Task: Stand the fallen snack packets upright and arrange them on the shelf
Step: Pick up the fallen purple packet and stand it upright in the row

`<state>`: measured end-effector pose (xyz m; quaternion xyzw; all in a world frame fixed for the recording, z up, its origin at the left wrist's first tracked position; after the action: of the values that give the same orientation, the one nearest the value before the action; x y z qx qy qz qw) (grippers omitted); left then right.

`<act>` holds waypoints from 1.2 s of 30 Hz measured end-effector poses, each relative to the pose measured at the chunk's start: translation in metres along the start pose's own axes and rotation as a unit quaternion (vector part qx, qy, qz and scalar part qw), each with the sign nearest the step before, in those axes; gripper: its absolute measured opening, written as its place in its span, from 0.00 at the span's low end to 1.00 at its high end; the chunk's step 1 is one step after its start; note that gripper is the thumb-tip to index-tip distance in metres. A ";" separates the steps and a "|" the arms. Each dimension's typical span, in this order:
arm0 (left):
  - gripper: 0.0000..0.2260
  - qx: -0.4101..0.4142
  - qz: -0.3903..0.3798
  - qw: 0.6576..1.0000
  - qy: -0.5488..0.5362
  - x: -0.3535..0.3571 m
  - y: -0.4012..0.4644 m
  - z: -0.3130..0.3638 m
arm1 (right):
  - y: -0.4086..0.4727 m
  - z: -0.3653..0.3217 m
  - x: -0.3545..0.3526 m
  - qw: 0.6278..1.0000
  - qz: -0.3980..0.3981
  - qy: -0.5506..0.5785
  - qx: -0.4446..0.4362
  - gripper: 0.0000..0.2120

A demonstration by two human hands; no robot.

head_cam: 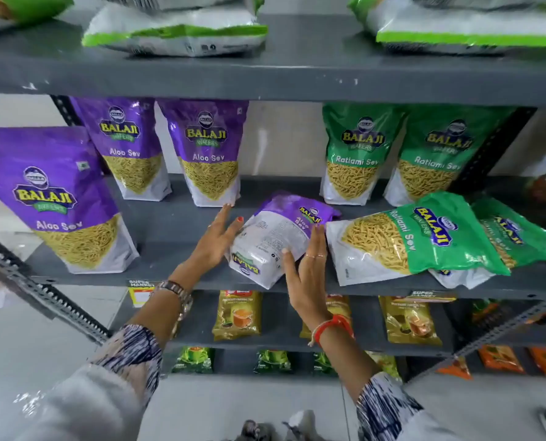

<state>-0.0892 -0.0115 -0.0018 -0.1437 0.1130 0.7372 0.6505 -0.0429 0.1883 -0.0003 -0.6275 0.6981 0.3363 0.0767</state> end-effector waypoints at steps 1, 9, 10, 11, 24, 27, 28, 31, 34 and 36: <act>0.26 -0.056 0.006 0.997 -0.045 0.001 0.012 -0.010 | 0.003 0.007 0.000 0.998 0.040 0.042 0.039 0.33; 0.09 -0.234 -0.055 0.955 -0.171 0.021 0.061 -0.045 | 0.008 0.077 0.038 0.852 0.119 0.265 0.435 0.15; 0.08 -0.237 -0.049 0.952 -0.187 0.023 0.065 -0.045 | 0.011 0.081 0.038 0.849 0.119 0.260 0.445 0.13; 0.08 -0.231 -0.046 0.953 -0.189 0.025 0.067 -0.043 | 0.012 0.085 0.038 0.847 0.117 0.255 0.452 0.12; 0.04 -0.169 0.070 0.927 -0.328 -0.009 -0.002 -0.039 | 0.003 0.051 0.012 0.872 0.038 0.280 0.399 0.10; 0.06 -0.108 0.060 0.923 -0.364 -0.010 -0.042 -0.014 | -0.005 0.033 -0.010 0.888 0.046 0.293 0.352 0.07; 0.06 -0.096 0.062 0.924 -0.365 -0.010 -0.055 -0.007 | -0.008 0.027 -0.021 0.896 0.051 0.291 0.332 0.08; 0.07 -0.073 0.093 0.923 -0.366 -0.008 -0.090 0.015 | -0.021 0.012 -0.056 0.905 0.063 0.314 0.279 0.07; 0.11 -0.040 0.126 0.901 -0.413 -0.008 -0.112 0.038 | -0.035 0.000 -0.086 0.901 0.076 0.347 0.248 0.09; 0.12 -0.009 0.144 0.884 -0.444 -0.011 -0.126 0.053 | -0.044 -0.007 -0.104 0.904 0.087 0.350 0.229 0.10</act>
<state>0.0338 0.0137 0.0542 0.2106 -0.1749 0.8106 0.5176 0.0212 0.2704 0.0435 -0.6070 0.7893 -0.0692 -0.0605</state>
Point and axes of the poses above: each hand's wrist, its own y-axis towards the middle knuckle, its own x-axis out of the palm, z = x × y, the point moved 9 cm from there along y, towards the middle knuckle, and after that the axes turned 11 degrees about -y, right-handed, at the moved point
